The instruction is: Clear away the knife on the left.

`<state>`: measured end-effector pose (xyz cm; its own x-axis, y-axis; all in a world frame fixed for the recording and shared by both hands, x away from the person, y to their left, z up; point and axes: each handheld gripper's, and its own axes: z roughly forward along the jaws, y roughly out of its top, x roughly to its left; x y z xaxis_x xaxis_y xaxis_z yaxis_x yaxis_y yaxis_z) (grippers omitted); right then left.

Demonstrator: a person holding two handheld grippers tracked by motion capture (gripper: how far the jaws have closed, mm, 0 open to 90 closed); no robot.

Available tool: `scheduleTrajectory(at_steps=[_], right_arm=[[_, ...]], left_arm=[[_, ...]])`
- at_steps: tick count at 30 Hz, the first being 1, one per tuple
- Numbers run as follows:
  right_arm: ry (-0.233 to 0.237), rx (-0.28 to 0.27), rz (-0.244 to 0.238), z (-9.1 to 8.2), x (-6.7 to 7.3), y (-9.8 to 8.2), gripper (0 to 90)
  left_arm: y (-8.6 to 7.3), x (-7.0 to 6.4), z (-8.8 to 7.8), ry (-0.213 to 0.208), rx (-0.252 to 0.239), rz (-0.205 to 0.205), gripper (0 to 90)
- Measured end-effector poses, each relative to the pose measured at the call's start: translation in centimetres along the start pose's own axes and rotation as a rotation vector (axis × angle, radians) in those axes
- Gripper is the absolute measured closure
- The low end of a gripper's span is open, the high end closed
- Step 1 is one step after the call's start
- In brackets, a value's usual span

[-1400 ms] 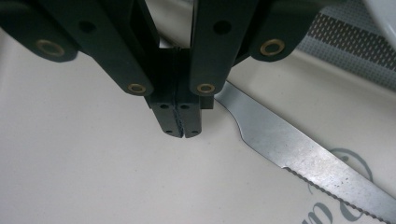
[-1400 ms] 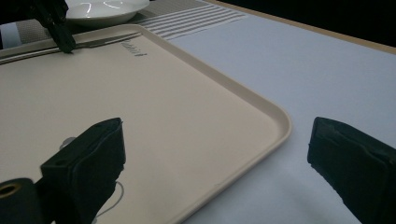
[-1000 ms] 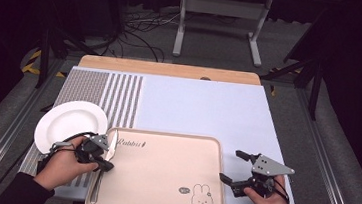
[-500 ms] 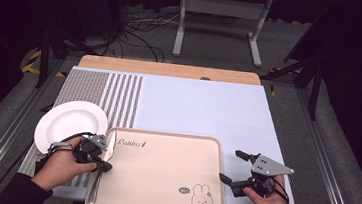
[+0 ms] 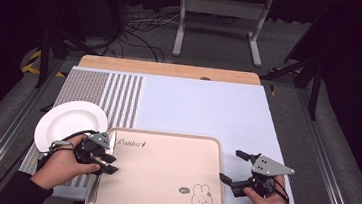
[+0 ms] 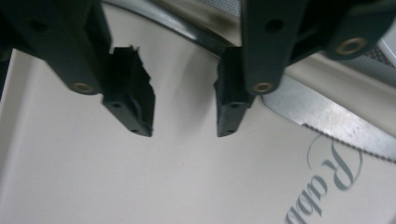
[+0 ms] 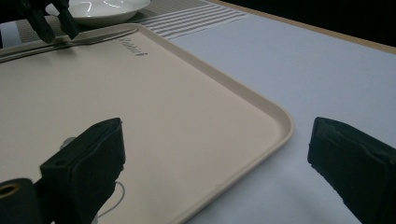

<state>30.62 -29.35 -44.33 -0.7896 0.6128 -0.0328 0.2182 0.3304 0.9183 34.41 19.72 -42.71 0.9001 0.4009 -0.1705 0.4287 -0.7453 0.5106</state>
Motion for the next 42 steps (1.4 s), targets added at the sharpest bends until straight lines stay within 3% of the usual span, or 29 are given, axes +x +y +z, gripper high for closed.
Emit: scheduleTrajectory(at_steps=[1, 2, 3, 5, 8, 10, 16, 21, 29, 42], right_arm=[[0.0, 0.0, 0.0, 0.0, 0.0, 0.0, 4.8], [0.0, 0.001, 0.0, 0.0, 0.0, 0.0, 4.8], [0.0, 0.003, -0.001, 0.0, 0.0, 0.0, 4.8], [-0.001, 0.001, 0.001, 0.0, 0.0, 0.0, 4.8], [-0.001, 0.002, 0.0, 0.0, 0.1, 0.0, 4.8], [-0.002, -0.003, 0.001, -0.1, 0.1, 0.0, 4.6], [-0.003, -0.005, 0.003, -0.1, 0.1, 0.0, 4.5], [-0.003, -0.008, 0.004, -0.1, 0.1, 0.0, 4.4], [-0.006, -0.015, 0.006, -0.1, 0.1, -0.1, 4.2], [-0.013, -0.028, 0.023, -0.2, 0.1, -0.3, 3.8]], left_arm=[[0.0, 0.0, 0.0, 0.0, 0.0, 0.0, 46.0], [0.1, -0.1, -0.2, 0.021, -0.022, 0.018, 46.0], [0.1, -0.2, -0.3, 0.034, -0.03, 0.018, 36.0], [0.2, -0.2, -0.6, 0.049, -0.053, 0.025, 26.6], [0.1, -0.1, -1.1, 0.065, -0.086, 0.02, 17.3], [-0.2, -0.1, -1.7, 0.075, -0.134, 0.031, 15.0], [-1.0, -0.1, -2.9, 0.089, -0.21, 0.036, 10.1], [-2.2, 0.0, -3.6, 0.1, -0.334, 0.039, 8.7], [-4.4, 0.2, -3.7, 0.107, -0.45, 0.049, 7.1], [-8.8, 0.2, -4.1, 0.155, -0.627, -0.012, 4.4]])
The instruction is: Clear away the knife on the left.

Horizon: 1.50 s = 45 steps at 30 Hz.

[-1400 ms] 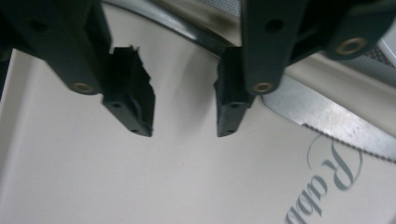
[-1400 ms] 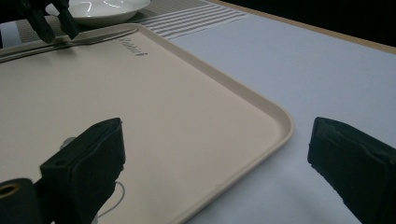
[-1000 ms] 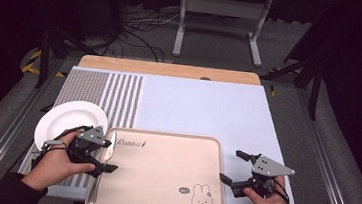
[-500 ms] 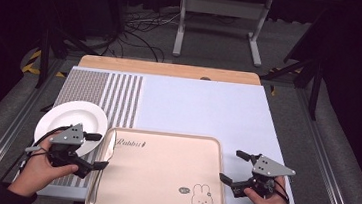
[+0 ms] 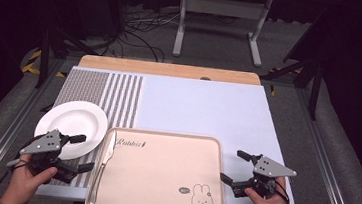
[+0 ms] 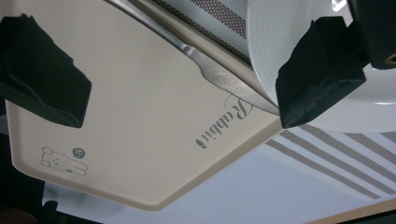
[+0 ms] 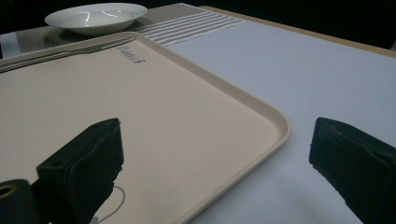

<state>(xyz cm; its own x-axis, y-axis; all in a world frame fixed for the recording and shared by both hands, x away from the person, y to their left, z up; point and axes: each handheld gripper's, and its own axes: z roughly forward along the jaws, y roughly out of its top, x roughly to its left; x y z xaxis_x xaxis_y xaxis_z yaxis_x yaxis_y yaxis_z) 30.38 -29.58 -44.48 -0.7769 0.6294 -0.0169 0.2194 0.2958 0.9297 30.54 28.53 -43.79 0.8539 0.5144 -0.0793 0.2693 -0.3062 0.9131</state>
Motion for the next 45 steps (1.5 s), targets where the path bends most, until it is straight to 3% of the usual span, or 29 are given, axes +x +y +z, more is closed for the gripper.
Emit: scheduleTrajectory(at_steps=[14, 20, 25, 41, 45], right_arm=[[-0.002, -0.023, 0.02, -0.2, -0.2, -0.5, 3.5], [-0.012, -0.041, 0.039, -0.4, -0.3, -0.9, 3.5], [-0.025, -0.05, 0.046, -0.5, -0.3, -1.2, 3.4], [-0.038, -0.044, 0.059, -0.4, -0.3, -1.4, 3.4], [-0.041, -0.044, 0.061, -0.4, -0.3, -1.4, 3.4]], left_arm=[[-3.1, 0.1, -1.9, 0.062, -0.088, 0.022, 4.2], [-3.9, 0.1, -2.3, 0.099, -0.099, 0.035, 4.2], [-4.5, 0.2, -1.9, 0.096, -0.093, 0.034, 4.2], [-4.9, 0.6, -1.8, 0.085, -0.102, -0.027, 4.0], [-4.9, 0.7, -1.8, 0.107, -0.105, -0.032, 4.4]])
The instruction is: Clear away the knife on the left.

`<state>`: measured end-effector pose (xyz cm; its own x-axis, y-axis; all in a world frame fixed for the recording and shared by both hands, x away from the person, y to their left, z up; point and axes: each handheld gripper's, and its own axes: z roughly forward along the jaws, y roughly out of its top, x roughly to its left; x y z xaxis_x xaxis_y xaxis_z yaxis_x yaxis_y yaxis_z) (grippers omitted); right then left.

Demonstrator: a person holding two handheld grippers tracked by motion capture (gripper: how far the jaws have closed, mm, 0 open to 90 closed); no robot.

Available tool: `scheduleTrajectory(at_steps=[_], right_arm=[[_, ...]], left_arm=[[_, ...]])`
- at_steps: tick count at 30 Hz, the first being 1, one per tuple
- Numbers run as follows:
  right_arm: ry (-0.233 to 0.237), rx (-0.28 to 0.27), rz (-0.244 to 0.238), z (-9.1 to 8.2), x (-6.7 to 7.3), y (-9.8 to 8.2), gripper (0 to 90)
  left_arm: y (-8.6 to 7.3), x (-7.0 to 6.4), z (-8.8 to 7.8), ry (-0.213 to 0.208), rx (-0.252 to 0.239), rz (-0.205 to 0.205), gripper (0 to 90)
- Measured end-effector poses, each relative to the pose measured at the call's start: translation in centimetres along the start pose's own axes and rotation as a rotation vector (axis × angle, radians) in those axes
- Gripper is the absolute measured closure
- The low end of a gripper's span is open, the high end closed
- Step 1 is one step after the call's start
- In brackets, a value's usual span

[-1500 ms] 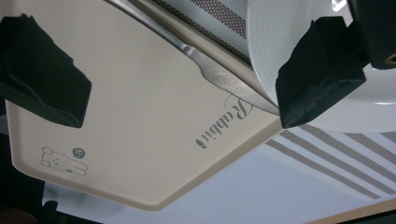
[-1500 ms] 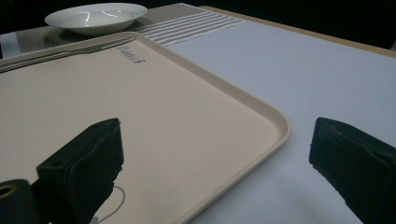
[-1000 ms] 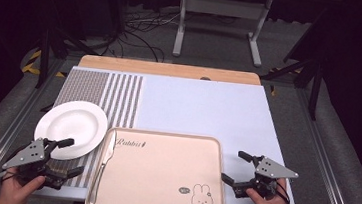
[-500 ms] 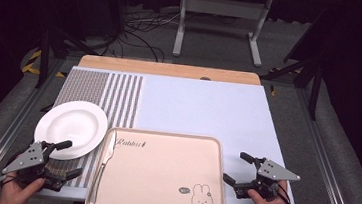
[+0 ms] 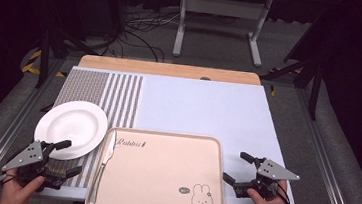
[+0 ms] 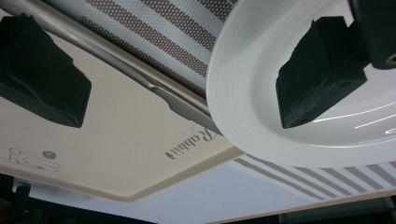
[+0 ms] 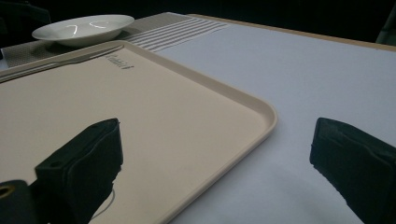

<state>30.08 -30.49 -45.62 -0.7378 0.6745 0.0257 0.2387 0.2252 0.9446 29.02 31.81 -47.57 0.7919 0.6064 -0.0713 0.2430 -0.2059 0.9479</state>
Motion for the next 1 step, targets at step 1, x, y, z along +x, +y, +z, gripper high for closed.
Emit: scheduleTrajectory(at_steps=[1], right_arm=[[0.0, 0.0, 0.0, 0.0, 0.0, 0.0, 3.4]], left_arm=[[0.0, 0.0, 0.0, 0.0, 0.0, 0.0, 4.3]])
